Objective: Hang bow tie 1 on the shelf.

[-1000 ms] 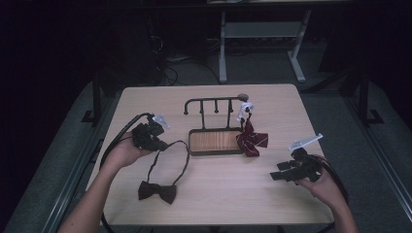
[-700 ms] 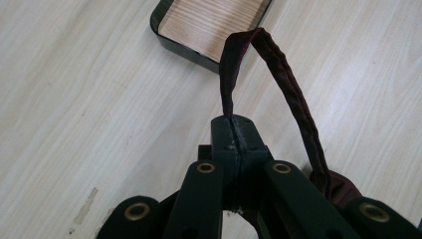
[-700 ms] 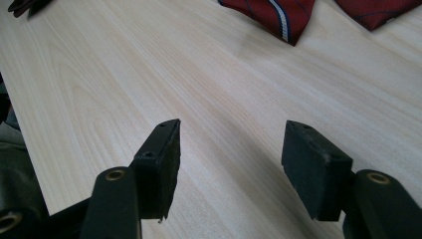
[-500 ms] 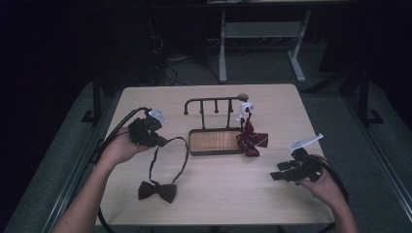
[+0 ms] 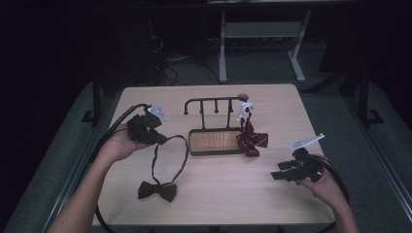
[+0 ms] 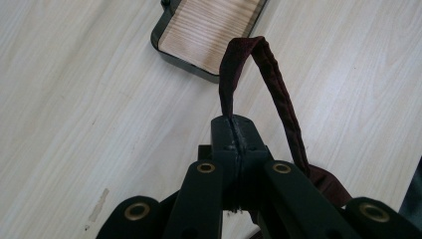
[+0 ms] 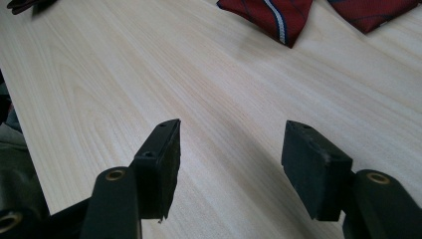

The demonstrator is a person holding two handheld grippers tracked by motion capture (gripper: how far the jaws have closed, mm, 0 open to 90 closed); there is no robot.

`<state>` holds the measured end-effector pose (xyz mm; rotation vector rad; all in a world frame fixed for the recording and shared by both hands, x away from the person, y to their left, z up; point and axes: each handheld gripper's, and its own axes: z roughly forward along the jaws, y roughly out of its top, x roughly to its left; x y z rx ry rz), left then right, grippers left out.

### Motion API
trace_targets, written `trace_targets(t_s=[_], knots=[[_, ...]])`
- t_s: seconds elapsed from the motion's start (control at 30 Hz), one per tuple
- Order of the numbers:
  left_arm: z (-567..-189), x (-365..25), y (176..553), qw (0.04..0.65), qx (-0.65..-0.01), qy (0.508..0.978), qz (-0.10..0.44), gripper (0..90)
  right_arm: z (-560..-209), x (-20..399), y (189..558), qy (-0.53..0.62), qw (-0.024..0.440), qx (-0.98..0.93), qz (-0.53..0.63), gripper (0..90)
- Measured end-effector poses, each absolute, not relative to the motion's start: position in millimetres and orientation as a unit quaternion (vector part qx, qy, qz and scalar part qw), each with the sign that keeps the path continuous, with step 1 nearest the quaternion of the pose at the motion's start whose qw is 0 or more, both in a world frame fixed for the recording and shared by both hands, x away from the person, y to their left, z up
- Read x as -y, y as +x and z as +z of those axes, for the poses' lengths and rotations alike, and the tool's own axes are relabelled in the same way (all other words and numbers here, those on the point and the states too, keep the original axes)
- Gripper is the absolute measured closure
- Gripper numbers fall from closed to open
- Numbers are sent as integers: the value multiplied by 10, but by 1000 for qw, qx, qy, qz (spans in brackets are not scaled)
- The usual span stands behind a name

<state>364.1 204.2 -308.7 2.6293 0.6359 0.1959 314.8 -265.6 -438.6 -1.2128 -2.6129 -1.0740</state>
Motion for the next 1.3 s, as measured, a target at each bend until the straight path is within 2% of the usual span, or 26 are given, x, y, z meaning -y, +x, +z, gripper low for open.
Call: trace_targets(t_s=[1.3], knots=[[-2793, -1915, 3735, 231, -214, 946, 74, 896, -4400, 2721, 3164, -394, 38, 845, -360, 404]])
